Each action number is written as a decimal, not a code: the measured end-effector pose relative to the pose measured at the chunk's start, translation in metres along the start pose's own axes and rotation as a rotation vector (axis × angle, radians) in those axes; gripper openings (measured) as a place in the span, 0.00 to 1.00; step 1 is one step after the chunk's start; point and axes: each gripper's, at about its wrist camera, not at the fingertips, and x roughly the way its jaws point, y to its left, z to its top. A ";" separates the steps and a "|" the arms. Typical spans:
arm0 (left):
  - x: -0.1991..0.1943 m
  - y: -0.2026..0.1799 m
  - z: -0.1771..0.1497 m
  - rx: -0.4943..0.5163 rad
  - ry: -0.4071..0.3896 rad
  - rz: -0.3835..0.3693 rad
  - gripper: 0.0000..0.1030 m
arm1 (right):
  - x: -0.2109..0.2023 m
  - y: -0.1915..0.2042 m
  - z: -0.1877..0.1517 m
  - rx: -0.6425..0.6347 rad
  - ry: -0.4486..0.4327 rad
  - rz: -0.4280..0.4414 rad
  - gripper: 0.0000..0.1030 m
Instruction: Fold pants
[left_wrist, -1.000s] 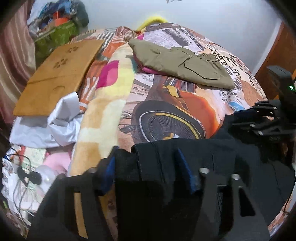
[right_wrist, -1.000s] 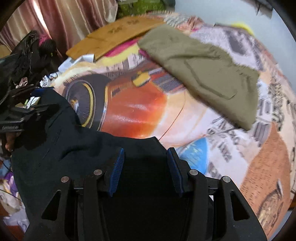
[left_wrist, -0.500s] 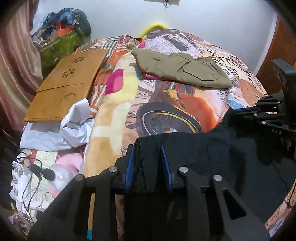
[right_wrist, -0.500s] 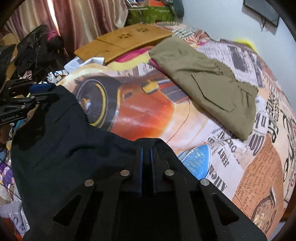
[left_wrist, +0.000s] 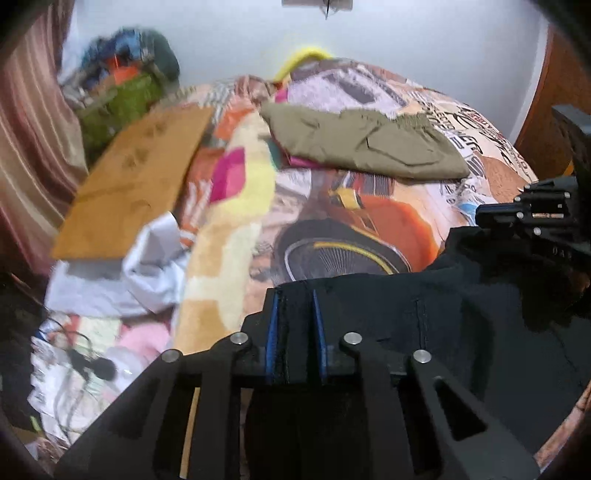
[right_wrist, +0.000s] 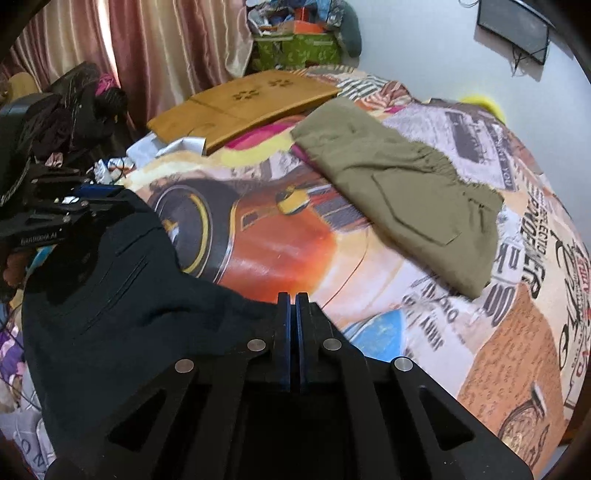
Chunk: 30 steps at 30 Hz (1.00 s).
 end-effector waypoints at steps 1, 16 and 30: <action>-0.003 0.000 0.001 0.004 -0.014 0.009 0.16 | 0.000 -0.001 0.001 0.001 0.002 -0.003 0.02; -0.016 0.013 -0.009 -0.003 -0.071 0.081 0.15 | 0.026 -0.027 -0.002 0.076 0.128 0.127 0.34; -0.009 0.018 0.000 -0.011 -0.072 0.077 0.15 | 0.036 -0.011 0.010 -0.023 0.090 0.058 0.05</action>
